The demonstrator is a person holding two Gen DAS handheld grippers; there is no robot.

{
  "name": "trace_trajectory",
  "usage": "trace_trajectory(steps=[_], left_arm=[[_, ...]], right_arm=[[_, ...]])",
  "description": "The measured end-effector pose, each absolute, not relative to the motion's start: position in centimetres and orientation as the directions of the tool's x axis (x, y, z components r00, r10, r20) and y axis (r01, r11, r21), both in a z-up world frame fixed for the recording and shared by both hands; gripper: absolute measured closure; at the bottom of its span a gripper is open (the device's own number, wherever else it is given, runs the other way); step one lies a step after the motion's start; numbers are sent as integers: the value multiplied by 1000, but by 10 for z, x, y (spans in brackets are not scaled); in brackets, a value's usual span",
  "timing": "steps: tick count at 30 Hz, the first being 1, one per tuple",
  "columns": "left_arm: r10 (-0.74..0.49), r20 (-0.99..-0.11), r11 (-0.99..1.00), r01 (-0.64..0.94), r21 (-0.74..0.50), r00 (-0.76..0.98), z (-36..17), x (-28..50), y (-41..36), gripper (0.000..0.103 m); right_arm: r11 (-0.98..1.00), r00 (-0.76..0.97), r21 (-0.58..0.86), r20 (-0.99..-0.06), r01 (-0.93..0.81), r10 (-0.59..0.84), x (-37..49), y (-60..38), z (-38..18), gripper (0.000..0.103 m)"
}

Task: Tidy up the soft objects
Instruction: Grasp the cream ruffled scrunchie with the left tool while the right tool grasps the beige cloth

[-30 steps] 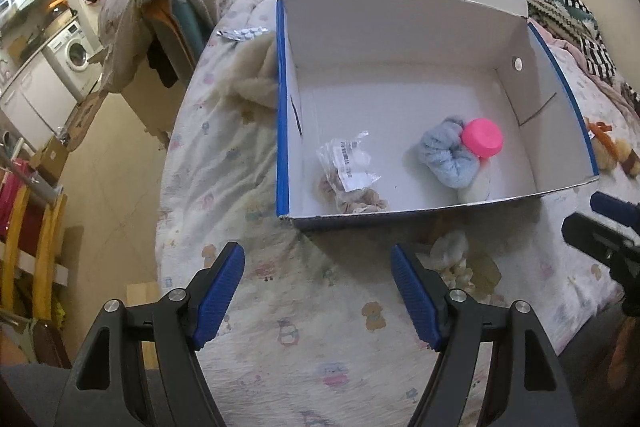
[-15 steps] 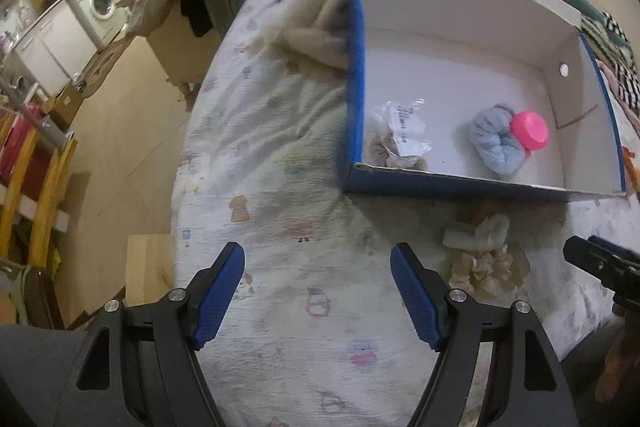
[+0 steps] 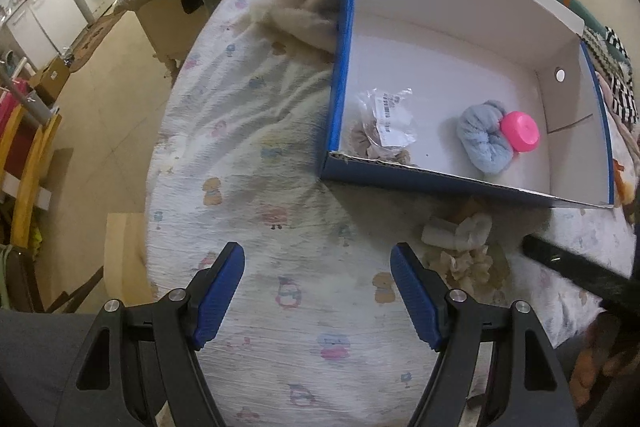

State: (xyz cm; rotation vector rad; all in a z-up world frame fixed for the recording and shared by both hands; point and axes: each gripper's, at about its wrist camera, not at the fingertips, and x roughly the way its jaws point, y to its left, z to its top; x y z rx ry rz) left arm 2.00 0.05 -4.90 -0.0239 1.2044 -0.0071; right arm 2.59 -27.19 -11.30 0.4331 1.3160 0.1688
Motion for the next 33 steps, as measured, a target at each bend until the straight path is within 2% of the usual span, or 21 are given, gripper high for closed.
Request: trace_trajectory(steps=[5,7,8,9,10,11,13,22,27,33], left_arm=[[-27,-937,999,-6,-31,347,-51,22,-3,30],[-29,-938,999,-2,-32,346,-52,23,-5,30],[-29,-938,1000,1,-31,345,-52,23,-7,30],[-29,-939,1000,4,-29,344,-53,23,-8,30],[-27,-939,1000,8,-26,343,-54,23,-9,30],[-23,-939,1000,12,-20,343,-55,23,-11,30],[-13,-942,1000,23,-6,335,-60,22,-14,30],[-74,-961,993,111,-46,268,-81,15,-39,30],[-151,-964,967,236,-98,220,-94,11,-78,30],[-173,-973,949,289,-123,154,-115,13,-106,30]], right_arm=[[935,189,343,-928,94,321,32,-253,-134,45],[945,158,317,-940,79,302,34,-246,-142,54],[950,149,304,-945,74,291,34,-244,-146,55],[953,146,296,-948,70,284,34,-243,-148,60],[954,148,293,-948,60,282,34,-242,-147,77],[954,152,296,-946,41,286,34,-240,-145,84],[960,187,279,-943,1,274,31,-238,-136,93],[923,283,383,-889,33,359,13,-272,-104,93],[921,311,385,-884,61,349,10,-283,-96,93],[916,323,396,-877,71,354,16,-289,-93,93]])
